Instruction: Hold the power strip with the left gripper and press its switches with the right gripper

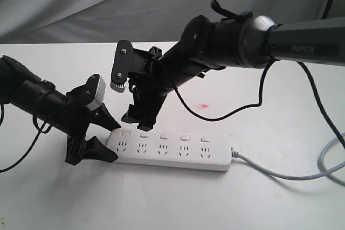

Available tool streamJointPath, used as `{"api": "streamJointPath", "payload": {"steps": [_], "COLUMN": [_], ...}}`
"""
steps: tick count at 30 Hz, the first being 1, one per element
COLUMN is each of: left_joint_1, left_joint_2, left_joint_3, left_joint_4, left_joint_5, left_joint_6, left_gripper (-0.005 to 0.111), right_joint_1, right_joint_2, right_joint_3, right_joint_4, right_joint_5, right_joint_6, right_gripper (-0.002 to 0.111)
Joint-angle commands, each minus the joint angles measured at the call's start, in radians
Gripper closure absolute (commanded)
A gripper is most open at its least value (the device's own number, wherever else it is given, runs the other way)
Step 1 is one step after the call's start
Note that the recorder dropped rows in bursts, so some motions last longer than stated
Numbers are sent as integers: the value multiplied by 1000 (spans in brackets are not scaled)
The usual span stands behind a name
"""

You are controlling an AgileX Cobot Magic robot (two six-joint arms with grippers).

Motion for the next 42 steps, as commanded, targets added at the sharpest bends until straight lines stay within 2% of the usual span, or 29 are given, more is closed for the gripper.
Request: {"api": "streamJointPath", "payload": {"steps": [1, 8, 42], "left_joint_1": [-7, -7, -7], "left_joint_2": [26, 26, 26], "left_joint_3": [5, 5, 5], "left_joint_4": [31, 31, 31], "left_joint_5": [-54, -54, -54], "left_joint_6": [-2, -2, -2], "left_gripper": [51, 51, 51], "right_joint_1": [-35, -69, -69], "right_joint_2": [-10, -10, 96], "right_joint_3": [5, 7, 7], "right_joint_4": [-29, -18, 5], "right_joint_5": [49, 110, 47], "right_joint_6": [31, 31, 13], "right_gripper": [29, 29, 29]}}
